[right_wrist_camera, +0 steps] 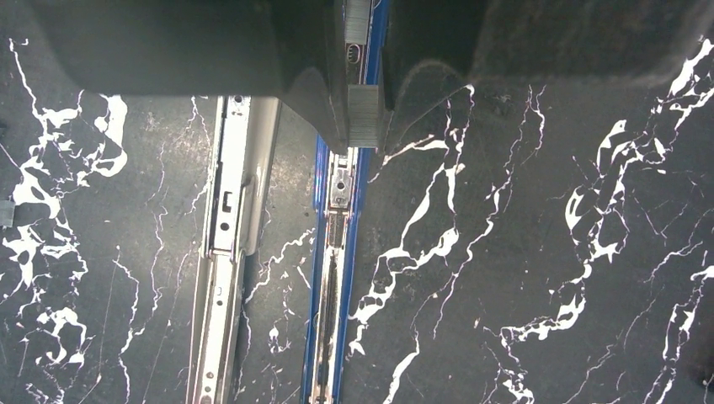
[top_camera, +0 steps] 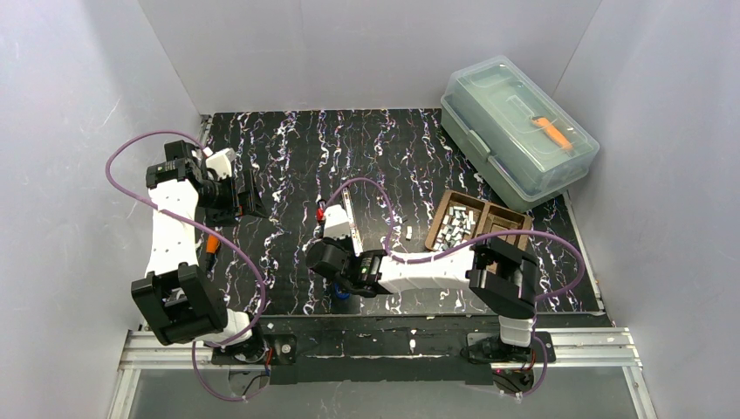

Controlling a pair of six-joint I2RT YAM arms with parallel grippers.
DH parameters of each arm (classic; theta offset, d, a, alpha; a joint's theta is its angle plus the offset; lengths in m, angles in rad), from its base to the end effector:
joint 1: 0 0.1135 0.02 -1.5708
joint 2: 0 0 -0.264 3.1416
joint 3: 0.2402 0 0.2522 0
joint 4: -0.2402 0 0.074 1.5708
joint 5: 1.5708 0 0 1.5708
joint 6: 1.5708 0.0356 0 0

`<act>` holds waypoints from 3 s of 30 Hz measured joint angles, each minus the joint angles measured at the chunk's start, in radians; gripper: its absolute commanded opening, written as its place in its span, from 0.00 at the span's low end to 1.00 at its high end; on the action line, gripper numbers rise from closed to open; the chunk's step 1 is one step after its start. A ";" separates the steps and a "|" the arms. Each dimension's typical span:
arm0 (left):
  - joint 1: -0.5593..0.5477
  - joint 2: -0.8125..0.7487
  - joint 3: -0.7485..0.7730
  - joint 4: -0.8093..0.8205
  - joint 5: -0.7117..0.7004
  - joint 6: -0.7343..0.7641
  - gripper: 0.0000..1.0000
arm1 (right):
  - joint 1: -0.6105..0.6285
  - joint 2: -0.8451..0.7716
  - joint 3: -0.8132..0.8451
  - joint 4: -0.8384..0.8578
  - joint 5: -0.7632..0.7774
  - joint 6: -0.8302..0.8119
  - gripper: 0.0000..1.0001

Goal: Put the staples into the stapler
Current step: Install the staple into the stapler.

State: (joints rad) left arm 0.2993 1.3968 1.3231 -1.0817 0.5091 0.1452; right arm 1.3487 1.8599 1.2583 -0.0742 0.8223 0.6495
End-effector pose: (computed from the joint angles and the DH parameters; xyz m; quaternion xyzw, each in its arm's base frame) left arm 0.2587 0.0617 0.3192 -0.0211 0.9482 -0.1964 0.2490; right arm 0.1153 0.3920 0.2159 -0.1206 0.8356 0.1386 0.5176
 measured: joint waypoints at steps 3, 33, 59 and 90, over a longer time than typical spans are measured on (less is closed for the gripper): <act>0.000 0.000 0.000 0.000 0.000 0.000 0.99 | 0.000 0.000 -0.014 0.013 -0.006 0.000 0.01; 0.000 0.000 0.000 0.000 0.000 0.000 0.99 | 0.000 0.021 -0.047 0.024 -0.040 0.031 0.01; 0.000 0.000 0.000 0.000 0.001 0.000 0.99 | 0.001 0.026 -0.063 0.025 -0.044 0.042 0.01; 0.000 0.000 0.000 0.000 0.001 0.000 0.99 | 0.006 0.029 -0.063 0.025 -0.048 0.032 0.01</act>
State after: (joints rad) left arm 0.2989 1.3968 1.3231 -1.0821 0.5098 0.1452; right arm 1.3552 1.8889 1.1957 -0.0494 0.7746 0.6819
